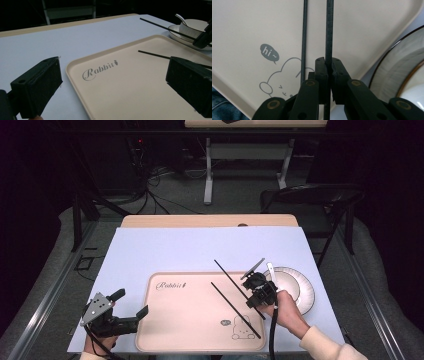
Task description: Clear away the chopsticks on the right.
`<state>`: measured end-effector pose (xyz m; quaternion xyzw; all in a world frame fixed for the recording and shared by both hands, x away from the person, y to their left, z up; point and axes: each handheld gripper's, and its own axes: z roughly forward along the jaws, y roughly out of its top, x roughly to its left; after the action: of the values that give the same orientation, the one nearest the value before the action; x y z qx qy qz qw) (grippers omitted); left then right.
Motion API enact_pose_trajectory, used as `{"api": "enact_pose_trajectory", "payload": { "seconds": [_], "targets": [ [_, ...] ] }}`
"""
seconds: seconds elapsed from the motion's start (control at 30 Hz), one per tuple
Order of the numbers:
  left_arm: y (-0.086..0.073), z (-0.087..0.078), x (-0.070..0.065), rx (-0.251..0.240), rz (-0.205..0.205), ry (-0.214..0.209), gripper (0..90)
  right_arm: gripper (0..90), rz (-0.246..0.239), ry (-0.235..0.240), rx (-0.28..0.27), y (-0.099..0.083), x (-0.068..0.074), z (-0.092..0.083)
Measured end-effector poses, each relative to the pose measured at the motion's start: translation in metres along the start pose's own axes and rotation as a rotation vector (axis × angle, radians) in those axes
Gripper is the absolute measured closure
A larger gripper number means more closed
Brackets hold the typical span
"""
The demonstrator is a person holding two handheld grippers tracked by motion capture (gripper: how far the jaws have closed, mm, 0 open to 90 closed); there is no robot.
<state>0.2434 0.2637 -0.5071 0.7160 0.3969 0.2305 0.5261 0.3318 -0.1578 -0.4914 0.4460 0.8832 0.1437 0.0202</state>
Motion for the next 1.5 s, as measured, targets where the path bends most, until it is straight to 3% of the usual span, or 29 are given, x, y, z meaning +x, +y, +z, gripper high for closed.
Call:
{"api": "enact_pose_trajectory", "payload": {
  "seconds": [0.63, 1.33, 1.43, 1.5],
  "targets": [
    [0.0, 0.0, 0.0, 0.005, 0.0, -0.001, 0.1, 84.5, 0.013, 0.012, 0.028, -0.01, 0.003, 0.028],
    [0.0, 0.0, 0.0, 0.003, 0.001, -0.003, 0.1, 84.1, -0.002, 0.005, 0.05, -0.013, 0.006, 0.032],
    [0.0, 0.0, 0.0, 0.005, 0.001, -0.002, 0.1, 81.7, 0.015, 0.014, 0.041, -0.014, 0.007, 0.031],
    [0.0, 0.0, 0.0, 0.005, 0.002, -0.003, 0.1, 79.4, 0.002, 0.017, 0.036, -0.015, 0.007, 0.031]
  ]
}}
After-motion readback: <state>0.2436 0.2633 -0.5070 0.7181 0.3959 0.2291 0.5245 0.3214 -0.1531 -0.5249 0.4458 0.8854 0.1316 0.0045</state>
